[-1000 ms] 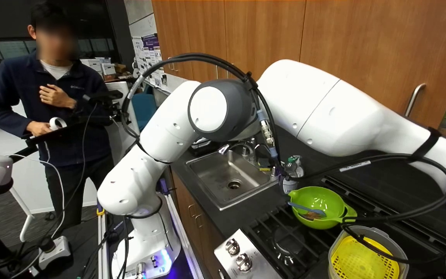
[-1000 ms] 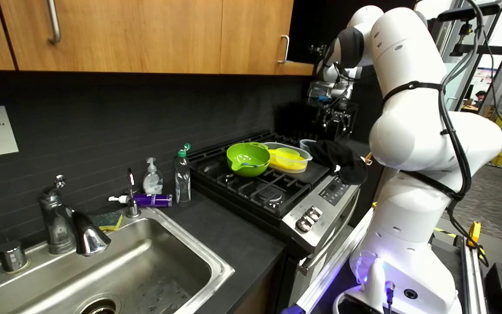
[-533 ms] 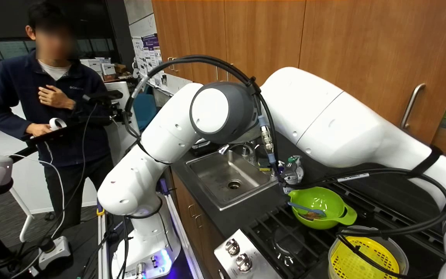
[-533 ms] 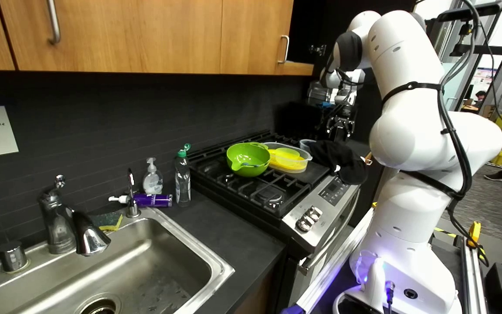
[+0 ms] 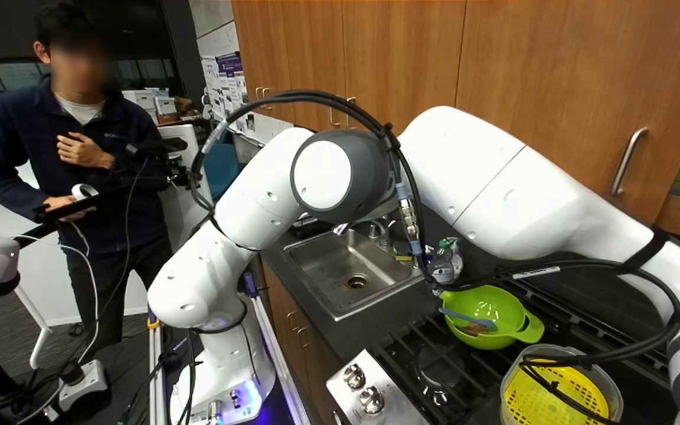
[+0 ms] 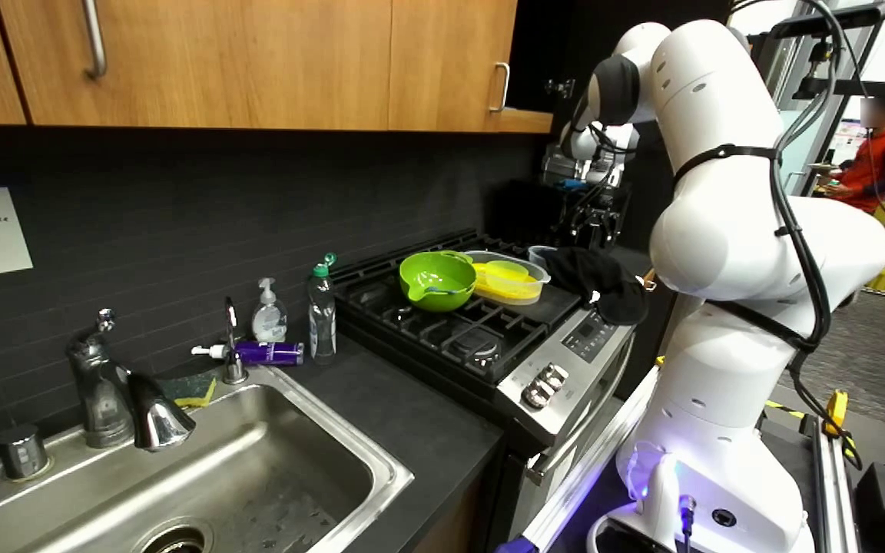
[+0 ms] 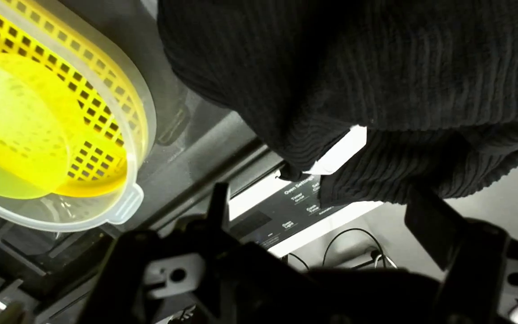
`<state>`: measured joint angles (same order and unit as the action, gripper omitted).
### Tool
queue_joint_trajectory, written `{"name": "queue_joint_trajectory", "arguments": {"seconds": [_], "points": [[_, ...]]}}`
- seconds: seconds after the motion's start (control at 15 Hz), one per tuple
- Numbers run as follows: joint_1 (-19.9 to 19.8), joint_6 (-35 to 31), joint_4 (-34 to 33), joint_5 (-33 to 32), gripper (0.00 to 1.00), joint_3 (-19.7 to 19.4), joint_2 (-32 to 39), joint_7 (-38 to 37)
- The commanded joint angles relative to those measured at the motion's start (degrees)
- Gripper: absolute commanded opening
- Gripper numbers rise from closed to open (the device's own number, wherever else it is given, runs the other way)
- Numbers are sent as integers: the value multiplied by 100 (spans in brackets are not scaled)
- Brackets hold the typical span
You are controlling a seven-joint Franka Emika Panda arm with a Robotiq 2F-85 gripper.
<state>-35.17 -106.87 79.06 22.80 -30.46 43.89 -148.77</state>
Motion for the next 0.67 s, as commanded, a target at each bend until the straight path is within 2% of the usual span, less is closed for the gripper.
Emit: {"name": "queue_joint_trajectory", "arguments": {"seconds": [0.0,0.6], "points": [[-251,-474,71,-122,100,397,-85,37],[-622,-1196,131,-63,100,847,36,-1]]}}
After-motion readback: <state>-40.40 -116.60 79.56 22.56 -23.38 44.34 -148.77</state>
